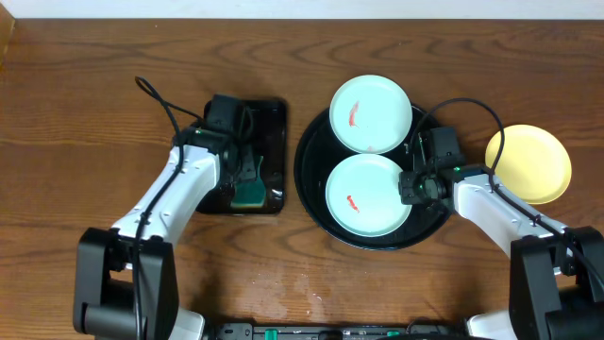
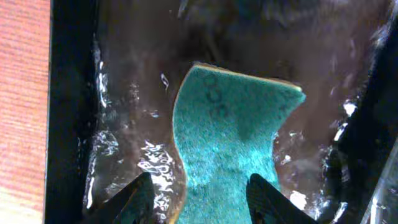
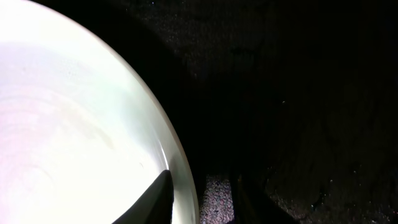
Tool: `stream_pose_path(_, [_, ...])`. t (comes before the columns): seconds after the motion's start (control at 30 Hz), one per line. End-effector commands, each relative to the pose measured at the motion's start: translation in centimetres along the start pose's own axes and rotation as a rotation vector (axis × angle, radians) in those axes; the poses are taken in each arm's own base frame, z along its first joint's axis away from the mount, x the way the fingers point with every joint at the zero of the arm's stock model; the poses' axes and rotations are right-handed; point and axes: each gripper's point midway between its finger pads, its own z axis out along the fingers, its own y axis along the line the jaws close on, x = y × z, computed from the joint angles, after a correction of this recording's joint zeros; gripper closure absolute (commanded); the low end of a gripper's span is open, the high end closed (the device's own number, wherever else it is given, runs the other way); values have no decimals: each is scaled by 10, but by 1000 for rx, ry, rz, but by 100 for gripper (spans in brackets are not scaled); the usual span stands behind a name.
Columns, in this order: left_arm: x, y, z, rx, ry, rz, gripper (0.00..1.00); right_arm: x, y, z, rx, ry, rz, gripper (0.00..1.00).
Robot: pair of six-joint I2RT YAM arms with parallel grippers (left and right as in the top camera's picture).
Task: Clean dirty plates on tray and stack at the side
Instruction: 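Pick up the sponge again with the left gripper, then scrub the front pale green plate with the sponge in the left gripper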
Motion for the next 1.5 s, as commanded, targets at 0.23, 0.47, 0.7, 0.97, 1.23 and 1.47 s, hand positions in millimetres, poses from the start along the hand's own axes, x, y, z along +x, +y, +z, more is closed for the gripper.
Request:
stream_pose_path(0.23, [23,-15,38,39,89,36,50,4,-5,3,12,20,-5,69])
stream_pose_path(0.47, [33,-12,57,13,144,40,92,6,-5,3,13,29,-4,69])
stream_pose_path(0.7, [19,-17,29,25,117,39,93,3,-5,3,11,16,-7,72])
stream_pose_path(0.97, [-1,-38,-48,149,24,46,93,-6,-3,3,7,-21,-94,76])
stream_pose_path(1.23, [21,-90,-81,295,9,104,92,5,-3,3,7,25,143,99])
stream_pose_path(1.47, [44,-142,-69,340,39,142,93,12,-10,3,50,45,316,99])
